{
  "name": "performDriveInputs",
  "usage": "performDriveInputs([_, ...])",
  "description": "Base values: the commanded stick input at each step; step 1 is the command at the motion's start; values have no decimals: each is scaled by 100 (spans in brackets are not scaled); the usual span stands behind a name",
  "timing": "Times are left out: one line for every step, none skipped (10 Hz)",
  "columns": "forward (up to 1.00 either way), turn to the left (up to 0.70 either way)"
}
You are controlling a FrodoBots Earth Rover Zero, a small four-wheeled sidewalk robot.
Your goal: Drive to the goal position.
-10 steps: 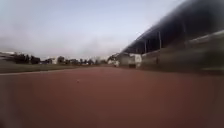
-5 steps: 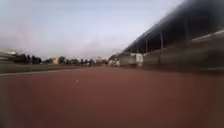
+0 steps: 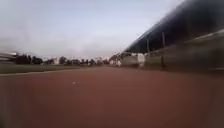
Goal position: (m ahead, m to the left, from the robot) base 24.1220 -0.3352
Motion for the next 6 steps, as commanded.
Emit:
performDriveInputs([70, 0])
performDriveInputs([70, 0])
performDriveInputs([70, 0])
performDriveInputs([70, 0])
performDriveInputs([70, 0])
performDriveInputs([70, 0])
